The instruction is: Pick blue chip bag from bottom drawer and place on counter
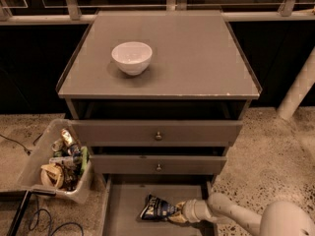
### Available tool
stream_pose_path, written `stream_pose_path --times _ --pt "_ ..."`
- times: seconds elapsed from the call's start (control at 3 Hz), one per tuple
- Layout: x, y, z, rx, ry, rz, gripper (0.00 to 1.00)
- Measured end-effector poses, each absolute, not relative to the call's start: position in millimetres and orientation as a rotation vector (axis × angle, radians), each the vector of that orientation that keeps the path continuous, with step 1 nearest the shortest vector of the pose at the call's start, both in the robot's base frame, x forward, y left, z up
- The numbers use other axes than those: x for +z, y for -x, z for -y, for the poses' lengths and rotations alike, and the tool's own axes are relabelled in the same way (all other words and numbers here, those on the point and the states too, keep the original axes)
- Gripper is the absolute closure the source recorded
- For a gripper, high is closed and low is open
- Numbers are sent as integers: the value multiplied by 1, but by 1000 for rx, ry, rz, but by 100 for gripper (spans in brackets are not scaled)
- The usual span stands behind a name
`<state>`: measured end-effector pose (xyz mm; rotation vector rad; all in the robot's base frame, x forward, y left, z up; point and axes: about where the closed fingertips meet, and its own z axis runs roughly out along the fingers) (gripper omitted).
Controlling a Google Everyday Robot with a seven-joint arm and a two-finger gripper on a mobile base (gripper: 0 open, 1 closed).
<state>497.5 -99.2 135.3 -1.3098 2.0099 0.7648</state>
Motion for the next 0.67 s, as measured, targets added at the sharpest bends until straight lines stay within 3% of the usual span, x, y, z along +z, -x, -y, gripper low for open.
stream_pose_path --times 0.67 --pt "221 -484 137 732 1314 -1879 100"
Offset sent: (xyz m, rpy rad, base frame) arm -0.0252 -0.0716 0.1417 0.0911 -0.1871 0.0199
